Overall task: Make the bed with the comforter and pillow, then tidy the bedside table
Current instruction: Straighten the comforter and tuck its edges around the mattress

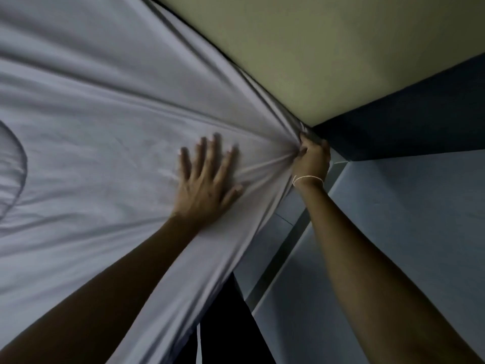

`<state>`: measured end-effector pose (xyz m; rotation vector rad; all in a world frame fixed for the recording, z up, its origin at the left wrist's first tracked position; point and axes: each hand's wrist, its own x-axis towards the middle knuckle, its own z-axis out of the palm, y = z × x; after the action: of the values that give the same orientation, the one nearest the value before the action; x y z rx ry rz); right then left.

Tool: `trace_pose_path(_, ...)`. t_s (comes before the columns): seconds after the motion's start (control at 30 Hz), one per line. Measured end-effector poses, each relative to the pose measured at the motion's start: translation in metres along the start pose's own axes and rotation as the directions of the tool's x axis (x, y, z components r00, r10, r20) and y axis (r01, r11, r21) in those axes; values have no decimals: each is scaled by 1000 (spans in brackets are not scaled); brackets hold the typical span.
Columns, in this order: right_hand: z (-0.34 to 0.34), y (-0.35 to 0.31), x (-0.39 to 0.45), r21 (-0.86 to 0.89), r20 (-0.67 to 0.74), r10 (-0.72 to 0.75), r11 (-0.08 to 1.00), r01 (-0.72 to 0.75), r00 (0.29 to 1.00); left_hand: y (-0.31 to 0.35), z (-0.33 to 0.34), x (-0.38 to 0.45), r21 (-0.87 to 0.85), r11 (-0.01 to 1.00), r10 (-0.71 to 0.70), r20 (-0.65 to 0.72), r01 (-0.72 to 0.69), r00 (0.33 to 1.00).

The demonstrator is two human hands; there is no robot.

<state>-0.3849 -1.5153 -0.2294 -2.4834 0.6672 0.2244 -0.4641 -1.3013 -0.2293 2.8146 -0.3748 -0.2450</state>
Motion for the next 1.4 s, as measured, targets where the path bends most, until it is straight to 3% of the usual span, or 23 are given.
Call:
trace_pose_path(0.1,-10,4,2,24,45,-64,998,63,997,32,12,-35,0,986,164,47,-164,985)
trace_pose_path(0.23,-7,2,-2,101,18,-60,993,58,998,59,37,-68,90,991,88,126,-100,988)
trace_pose_path(0.3,-9,-2,-3,44,-4,-78,996,78,997,62,44,-69,102,991,75,112,-87,991)
trace_pose_path(0.43,-19,7,4,16,16,-66,998,66,998,83,42,-66,-29,979,205,41,-204,978)
trace_pose_path(0.6,-19,10,-2,52,-12,61,997,-60,998,99,45,-68,-132,966,237,97,-224,967)
trace_pose_path(0.67,-15,-1,-11,-48,-83,29,998,-33,996,89,39,-67,-182,945,284,43,-271,958)
trace_pose_path(0.73,-10,-13,-24,-214,-193,-115,974,72,974,67,24,-64,-241,929,271,-70,-279,960)
trace_pose_path(0.83,14,-37,-48,-261,-185,-462,874,410,867,7,0,-43,-221,965,82,-263,-143,961)
trace_pose_path(0.9,42,-57,-61,-236,-44,-660,737,634,750,-46,-10,-26,-105,985,-157,-260,134,953)
trace_pose_path(0.97,64,-68,-65,-298,134,-729,617,729,672,-87,-17,-15,-44,931,-363,-211,362,908)
trace_pose_path(1.03,74,-62,-53,-385,219,-651,627,677,727,-104,-20,-13,-12,899,-433,-171,438,885)
trace_pose_path(1.1,69,-42,-38,-395,130,-477,779,486,869,-104,-17,-14,11,906,-416,-155,423,896)
trace_pose_path(1.17,55,-14,-30,-346,30,-292,894,284,956,-95,-12,-17,37,908,-407,-165,418,899)
trace_pose_path(1.3,31,29,-31,-271,91,-123,952,144,988,-74,-1,-25,47,907,-403,-187,418,896)
trace_pose_path(1.4,24,24,-36,-305,-10,-115,946,107,993,-54,5,-35,44,929,-356,-179,369,917)
